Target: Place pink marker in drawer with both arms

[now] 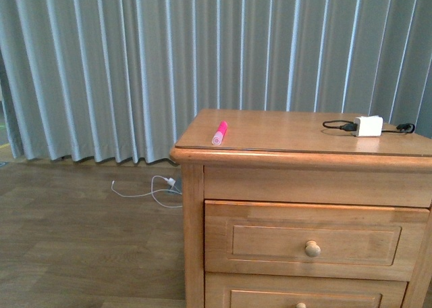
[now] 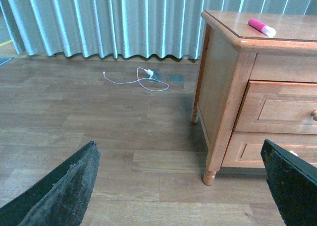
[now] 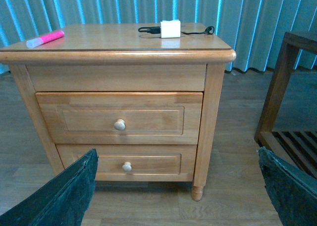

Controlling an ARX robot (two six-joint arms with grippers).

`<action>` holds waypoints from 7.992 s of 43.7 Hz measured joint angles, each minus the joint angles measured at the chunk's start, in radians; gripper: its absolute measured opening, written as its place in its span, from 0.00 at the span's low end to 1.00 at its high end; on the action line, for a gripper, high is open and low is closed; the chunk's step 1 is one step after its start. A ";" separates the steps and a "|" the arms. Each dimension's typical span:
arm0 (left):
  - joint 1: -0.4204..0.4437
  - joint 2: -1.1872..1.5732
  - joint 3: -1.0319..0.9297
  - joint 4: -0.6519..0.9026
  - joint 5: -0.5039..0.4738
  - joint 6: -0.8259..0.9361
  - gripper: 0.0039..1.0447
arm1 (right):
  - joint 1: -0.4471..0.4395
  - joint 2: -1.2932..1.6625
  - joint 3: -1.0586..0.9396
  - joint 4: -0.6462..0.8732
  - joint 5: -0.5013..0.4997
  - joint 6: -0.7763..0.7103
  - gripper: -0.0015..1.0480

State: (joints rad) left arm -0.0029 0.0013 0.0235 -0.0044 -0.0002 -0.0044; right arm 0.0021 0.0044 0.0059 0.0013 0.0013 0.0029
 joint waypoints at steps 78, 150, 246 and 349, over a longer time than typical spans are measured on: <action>0.000 0.000 0.000 0.000 0.000 0.000 0.94 | 0.242 1.658 0.597 0.585 0.057 0.077 0.92; 0.000 0.000 0.000 0.000 0.000 0.000 0.94 | 0.240 2.289 1.164 0.630 0.183 0.144 0.24; 0.000 0.000 0.000 0.000 0.000 0.000 0.94 | -0.005 0.475 0.056 0.412 -0.001 0.007 0.08; -0.418 2.252 1.897 -0.006 -0.192 -0.087 0.92 | -0.005 0.382 0.031 0.352 -0.002 0.001 0.92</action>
State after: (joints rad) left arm -0.4213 2.2532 1.9209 -0.0105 -0.1921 -0.0917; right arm -0.0029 0.3866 0.0372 0.3531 -0.0002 0.0036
